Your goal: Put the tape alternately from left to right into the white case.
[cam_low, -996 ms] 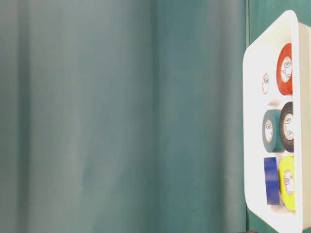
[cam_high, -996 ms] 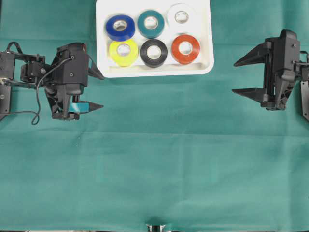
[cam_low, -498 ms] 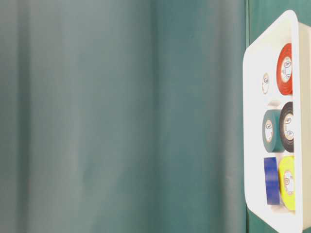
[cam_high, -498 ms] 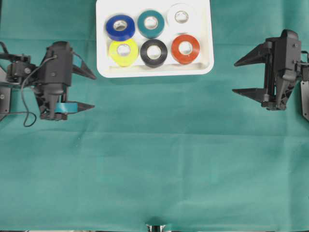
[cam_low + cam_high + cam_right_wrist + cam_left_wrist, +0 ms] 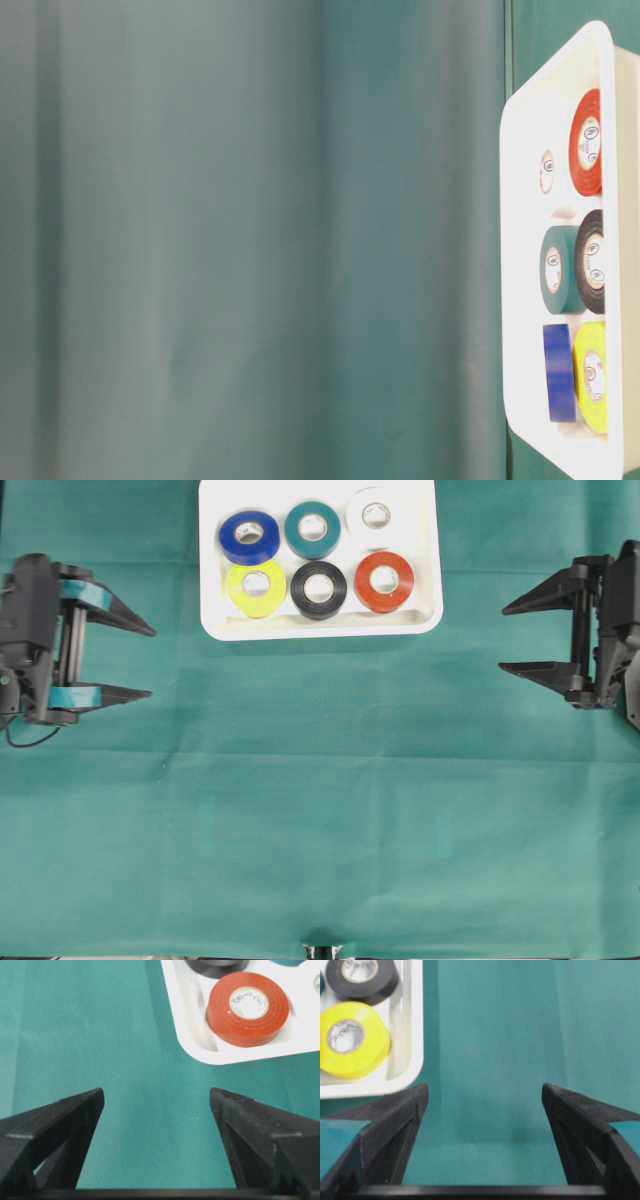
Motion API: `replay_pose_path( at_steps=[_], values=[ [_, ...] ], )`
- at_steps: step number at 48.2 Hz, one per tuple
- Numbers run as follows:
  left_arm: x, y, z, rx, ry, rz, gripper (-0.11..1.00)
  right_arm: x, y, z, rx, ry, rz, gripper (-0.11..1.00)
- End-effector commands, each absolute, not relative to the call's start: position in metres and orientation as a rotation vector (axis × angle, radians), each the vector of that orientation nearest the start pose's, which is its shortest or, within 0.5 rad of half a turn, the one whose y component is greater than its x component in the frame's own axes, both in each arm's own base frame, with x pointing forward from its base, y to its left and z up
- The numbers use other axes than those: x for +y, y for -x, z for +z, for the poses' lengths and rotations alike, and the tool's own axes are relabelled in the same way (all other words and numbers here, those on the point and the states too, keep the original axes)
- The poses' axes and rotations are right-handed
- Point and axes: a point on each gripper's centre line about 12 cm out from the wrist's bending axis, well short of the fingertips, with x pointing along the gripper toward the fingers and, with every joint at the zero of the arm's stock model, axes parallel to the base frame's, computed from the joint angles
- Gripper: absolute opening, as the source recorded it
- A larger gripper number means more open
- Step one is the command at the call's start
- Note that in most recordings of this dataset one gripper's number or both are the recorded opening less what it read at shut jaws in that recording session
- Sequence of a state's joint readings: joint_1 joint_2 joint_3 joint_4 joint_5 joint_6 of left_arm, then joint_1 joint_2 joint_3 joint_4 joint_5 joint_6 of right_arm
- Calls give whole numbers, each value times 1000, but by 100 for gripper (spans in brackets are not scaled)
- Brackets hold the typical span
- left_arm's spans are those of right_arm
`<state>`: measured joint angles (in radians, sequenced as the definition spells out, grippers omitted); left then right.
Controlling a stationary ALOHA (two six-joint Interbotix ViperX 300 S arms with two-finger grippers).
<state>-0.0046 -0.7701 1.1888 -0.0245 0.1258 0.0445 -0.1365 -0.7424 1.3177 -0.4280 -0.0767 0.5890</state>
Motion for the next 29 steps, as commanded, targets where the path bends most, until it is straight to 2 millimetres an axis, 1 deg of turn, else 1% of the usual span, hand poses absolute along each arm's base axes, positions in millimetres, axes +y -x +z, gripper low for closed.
replay_pose_path(
  at_steps=[1,18,29],
  values=[
    [-2,-203,208,492,-19,-15,95,-22,-194,173,465,-201,-137,81],
    [-1,-172,213,370,-20,-11,95,-20,-177,177,396,-195,-134,81],
    [-1,-161,208,339,-21,-8,95,-19,-170,177,369,-195,-133,81]
  ],
)
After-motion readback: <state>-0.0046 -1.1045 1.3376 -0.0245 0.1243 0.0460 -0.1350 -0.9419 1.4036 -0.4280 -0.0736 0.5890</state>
